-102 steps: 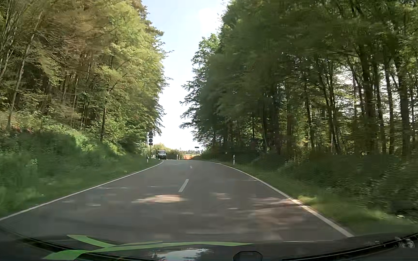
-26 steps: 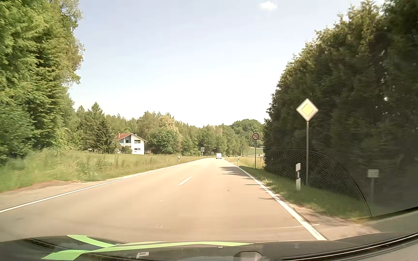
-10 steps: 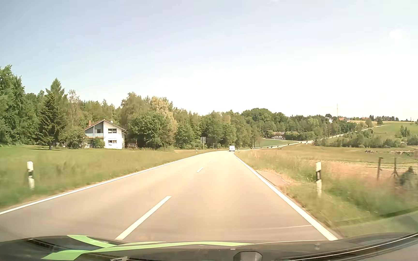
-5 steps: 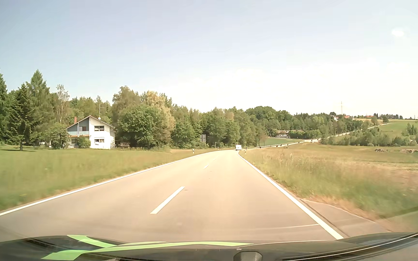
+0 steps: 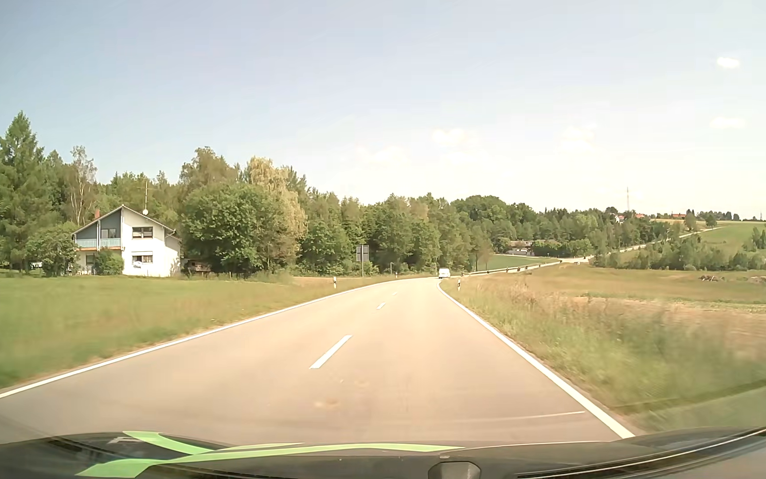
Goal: Follow the waypoints while adhering to traffic rules and regulations
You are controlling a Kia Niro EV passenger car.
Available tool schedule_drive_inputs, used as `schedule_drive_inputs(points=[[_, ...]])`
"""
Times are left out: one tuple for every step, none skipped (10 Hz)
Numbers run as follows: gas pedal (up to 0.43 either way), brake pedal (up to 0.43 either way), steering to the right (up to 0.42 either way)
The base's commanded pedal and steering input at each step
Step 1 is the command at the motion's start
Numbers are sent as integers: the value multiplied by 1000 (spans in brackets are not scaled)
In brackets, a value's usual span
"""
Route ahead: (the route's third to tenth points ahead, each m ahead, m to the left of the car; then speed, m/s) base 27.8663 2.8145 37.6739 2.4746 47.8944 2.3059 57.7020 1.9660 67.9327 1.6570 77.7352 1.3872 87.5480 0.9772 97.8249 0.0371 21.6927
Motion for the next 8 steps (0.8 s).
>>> schedule_drive_inputs(points=[[0,0,0],[0,0,0],[0,0,0],[0,0,0],[0,0,0],[0,0,0],[0,0,0],[0,0,0]])
